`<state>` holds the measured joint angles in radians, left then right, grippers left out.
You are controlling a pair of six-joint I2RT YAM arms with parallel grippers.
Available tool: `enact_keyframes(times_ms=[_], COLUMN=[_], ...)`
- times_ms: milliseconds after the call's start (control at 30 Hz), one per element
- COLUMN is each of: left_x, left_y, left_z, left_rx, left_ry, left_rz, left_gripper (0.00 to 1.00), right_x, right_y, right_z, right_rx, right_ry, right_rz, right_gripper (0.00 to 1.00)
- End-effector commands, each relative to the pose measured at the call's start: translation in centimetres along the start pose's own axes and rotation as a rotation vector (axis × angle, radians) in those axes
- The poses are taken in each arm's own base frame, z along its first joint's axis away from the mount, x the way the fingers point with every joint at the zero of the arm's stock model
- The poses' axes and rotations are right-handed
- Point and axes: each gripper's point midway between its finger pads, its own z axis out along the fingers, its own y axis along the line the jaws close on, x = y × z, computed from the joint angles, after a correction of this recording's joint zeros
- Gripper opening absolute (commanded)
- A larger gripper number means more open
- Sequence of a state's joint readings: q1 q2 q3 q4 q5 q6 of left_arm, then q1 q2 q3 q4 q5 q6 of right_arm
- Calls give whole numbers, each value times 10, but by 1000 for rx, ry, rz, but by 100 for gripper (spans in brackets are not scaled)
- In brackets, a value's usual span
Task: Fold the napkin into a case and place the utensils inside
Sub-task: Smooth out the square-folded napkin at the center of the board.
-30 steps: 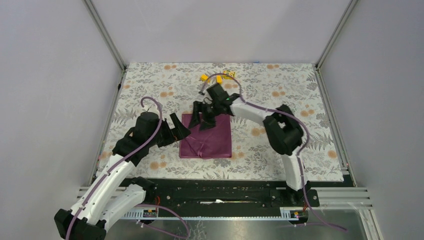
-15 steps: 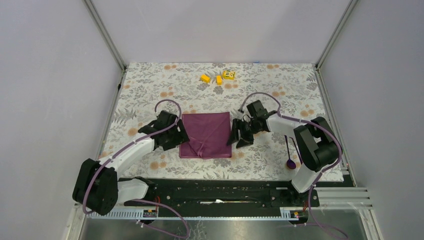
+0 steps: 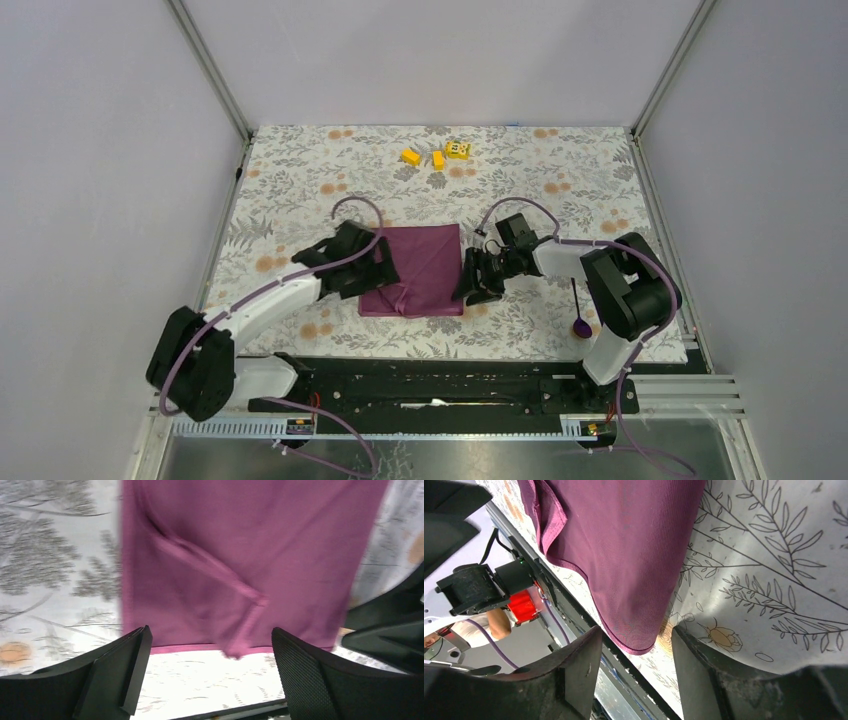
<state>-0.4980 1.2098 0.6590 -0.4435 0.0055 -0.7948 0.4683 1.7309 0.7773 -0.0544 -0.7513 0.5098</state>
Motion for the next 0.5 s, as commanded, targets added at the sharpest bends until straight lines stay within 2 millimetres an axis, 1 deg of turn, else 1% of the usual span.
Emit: enact_keyframes(times_ms=[0,100,200,267,333,367,467], left_x=[-12,-2,10,18,20,21,25], left_y=[-50,-60,-66,-63,-62,-61,-56], left_z=[-13,-10,-2,7,11,14,24], left_rx=[-70,-204,-311,-373,-417,-432,-465], left_ry=[-81,-108,-125,-115,-127,-127,-109], left_rz=[103,208,334,399,449,470,504], left_gripper=[99,98,92,88,87,85,81], right_x=[-10,-11,-10,-8,-3,-5,-3], right_y=[-5,-8,-10,-11,-14,-12,-12], right_z=[0,-1,-1,-1,-2,-1,0], right_rx=[40,58,65,65,66,54,43], right_ry=[-50,-70,-79,-79,-72,-84,-86], right_rz=[-21,-15,-13,-10,0,-11,-12], right_gripper=[62,64,65,65,66,66,66])
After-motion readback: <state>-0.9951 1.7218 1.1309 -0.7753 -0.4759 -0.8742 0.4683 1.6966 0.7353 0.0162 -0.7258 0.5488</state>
